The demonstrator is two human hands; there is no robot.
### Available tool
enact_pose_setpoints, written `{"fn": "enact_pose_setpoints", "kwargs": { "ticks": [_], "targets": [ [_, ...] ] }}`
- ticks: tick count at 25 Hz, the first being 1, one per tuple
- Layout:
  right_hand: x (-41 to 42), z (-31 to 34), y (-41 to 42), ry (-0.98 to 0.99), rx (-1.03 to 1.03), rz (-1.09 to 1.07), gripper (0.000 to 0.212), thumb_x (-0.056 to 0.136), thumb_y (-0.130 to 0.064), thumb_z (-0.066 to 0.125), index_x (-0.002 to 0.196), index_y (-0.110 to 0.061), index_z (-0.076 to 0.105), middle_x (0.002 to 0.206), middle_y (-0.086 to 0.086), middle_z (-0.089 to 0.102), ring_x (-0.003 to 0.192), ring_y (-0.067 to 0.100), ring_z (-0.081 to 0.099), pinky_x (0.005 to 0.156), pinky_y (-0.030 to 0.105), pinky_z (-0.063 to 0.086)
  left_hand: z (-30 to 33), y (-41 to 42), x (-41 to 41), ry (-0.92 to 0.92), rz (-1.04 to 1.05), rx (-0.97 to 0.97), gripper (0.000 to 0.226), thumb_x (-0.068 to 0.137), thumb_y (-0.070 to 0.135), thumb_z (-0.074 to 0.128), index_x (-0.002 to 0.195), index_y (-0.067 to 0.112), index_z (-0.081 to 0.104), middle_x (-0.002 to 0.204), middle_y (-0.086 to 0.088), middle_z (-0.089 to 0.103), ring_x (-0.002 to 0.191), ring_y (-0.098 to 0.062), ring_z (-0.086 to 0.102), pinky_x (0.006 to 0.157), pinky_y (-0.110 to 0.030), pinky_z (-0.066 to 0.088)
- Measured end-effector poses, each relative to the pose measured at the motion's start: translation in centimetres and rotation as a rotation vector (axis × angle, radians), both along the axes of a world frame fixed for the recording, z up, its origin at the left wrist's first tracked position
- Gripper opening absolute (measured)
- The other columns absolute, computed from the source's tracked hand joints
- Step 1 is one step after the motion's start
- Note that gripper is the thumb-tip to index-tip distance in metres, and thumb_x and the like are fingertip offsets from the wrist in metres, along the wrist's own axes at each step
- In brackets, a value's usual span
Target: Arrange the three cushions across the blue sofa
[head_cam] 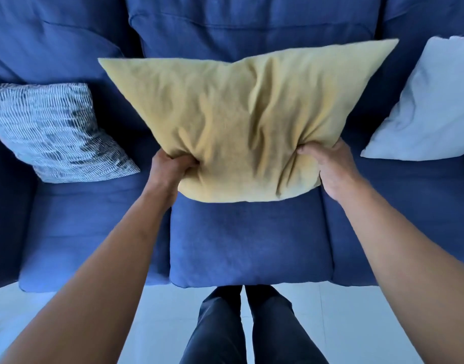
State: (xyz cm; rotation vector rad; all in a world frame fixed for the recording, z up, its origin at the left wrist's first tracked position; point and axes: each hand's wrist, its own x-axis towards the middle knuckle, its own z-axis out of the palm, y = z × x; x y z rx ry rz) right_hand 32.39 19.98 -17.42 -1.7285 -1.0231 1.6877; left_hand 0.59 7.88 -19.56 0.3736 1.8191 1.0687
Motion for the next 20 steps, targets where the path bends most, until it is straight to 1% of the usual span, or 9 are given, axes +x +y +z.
{"fn": "enact_pose_setpoints", "kwargs": {
  "ticks": [2, 4, 5, 7, 10, 13, 15, 18, 20],
  "targets": [
    [-0.8, -1.6, 1.1, -0.048, -0.052, 0.016, 0.055, 0.066, -0.015, 0.086, 0.119, -0.014, 0.069, 0.109, 0.005, 0.080, 0.102, 0.024, 0.076, 0.089, 0.042, 0.058, -0.7, 1.7, 0.3, 0.007, -0.054, -0.054, 0.064, 0.063, 0.003, 0.075, 0.127, 0.007, 0.069, 0.114, -0.010, 0.081, 0.107, -0.028, 0.076, 0.084, -0.041, 0.063],
    [-1.3, -3.3, 1.4, -0.078, -0.126, 0.050, 0.039, 0.074, -0.014, 0.084, 0.107, -0.025, 0.066, 0.102, -0.005, 0.075, 0.097, 0.020, 0.069, 0.082, 0.038, 0.053, -1.6, 3.0, 0.6, -0.006, -0.094, -0.097, 0.057, 0.071, 0.006, 0.080, 0.125, 0.016, 0.066, 0.109, 0.001, 0.078, 0.100, -0.018, 0.074, 0.070, -0.027, 0.059],
    [-1.5, -3.9, 1.5, -0.076, -0.151, 0.049, 0.035, 0.077, -0.012, 0.083, 0.098, -0.030, 0.061, 0.098, -0.010, 0.070, 0.092, 0.016, 0.065, 0.080, 0.038, 0.050, -2.0, 3.5, 0.7, -0.007, -0.089, -0.106, 0.051, 0.074, 0.005, 0.081, 0.120, 0.022, 0.065, 0.106, 0.006, 0.076, 0.096, -0.013, 0.072, 0.067, -0.025, 0.056],
    [-1.8, -4.8, 1.9, -0.088, -0.153, 0.017, 0.036, 0.079, -0.011, 0.081, 0.089, -0.033, 0.055, 0.093, -0.013, 0.064, 0.087, 0.011, 0.060, 0.086, 0.043, 0.052, -2.4, 4.4, 0.9, 0.004, -0.062, -0.103, 0.046, 0.075, 0.004, 0.081, 0.109, 0.029, 0.062, 0.102, 0.010, 0.074, 0.093, -0.009, 0.070, 0.067, -0.025, 0.054],
    [-1.7, -5.1, 2.1, -0.144, -0.134, 0.000, 0.034, 0.080, -0.013, 0.082, 0.095, -0.030, 0.056, 0.093, -0.013, 0.064, 0.087, 0.010, 0.062, 0.097, 0.049, 0.053, -2.1, 4.5, 1.2, 0.033, -0.070, -0.098, 0.051, 0.077, 0.007, 0.082, 0.120, 0.024, 0.062, 0.109, 0.009, 0.073, 0.099, -0.009, 0.069, 0.072, -0.023, 0.054],
    [-1.1, -4.7, 1.4, -0.199, -0.071, 0.000, 0.033, 0.084, -0.021, 0.079, 0.110, -0.024, 0.058, 0.098, -0.008, 0.067, 0.095, 0.019, 0.066, 0.087, 0.040, 0.055, -1.6, 3.2, 1.5, 0.096, -0.085, -0.087, 0.056, 0.082, 0.019, 0.080, 0.134, 0.019, 0.061, 0.119, 0.005, 0.074, 0.108, -0.012, 0.070, 0.079, -0.024, 0.055],
    [-0.4, -3.9, 0.2, -0.219, -0.026, 0.013, 0.032, 0.087, -0.023, 0.073, 0.117, -0.023, 0.061, 0.108, -0.002, 0.072, 0.097, 0.022, 0.067, 0.080, 0.037, 0.053, -1.1, 1.4, 2.2, 0.149, -0.118, -0.079, 0.055, 0.083, 0.026, 0.076, 0.137, 0.024, 0.063, 0.123, 0.007, 0.075, 0.115, -0.015, 0.070, 0.092, -0.031, 0.057],
    [0.5, -1.0, -2.5, -0.198, -0.032, 0.004, 0.062, 0.090, -0.026, 0.072, 0.149, -0.018, 0.052, 0.132, -0.001, 0.065, 0.118, 0.021, 0.064, 0.104, 0.043, 0.052, 0.4, -2.0, 3.3, 0.157, -0.142, -0.149, 0.065, 0.090, 0.029, 0.072, 0.152, 0.030, 0.053, 0.152, 0.006, 0.061, 0.141, -0.015, 0.055, 0.113, -0.037, 0.046],
    [1.9, 0.7, -5.6, -0.176, -0.018, 0.006, 0.061, 0.093, -0.026, 0.071, 0.150, -0.015, 0.052, 0.140, 0.001, 0.065, 0.126, 0.020, 0.061, 0.110, 0.047, 0.049, 1.2, -6.3, 4.5, 0.170, -0.146, -0.233, 0.072, 0.095, 0.033, 0.070, 0.161, 0.025, 0.042, 0.163, 0.001, 0.050, 0.150, -0.015, 0.046, 0.113, -0.034, 0.041]
  ]
}}
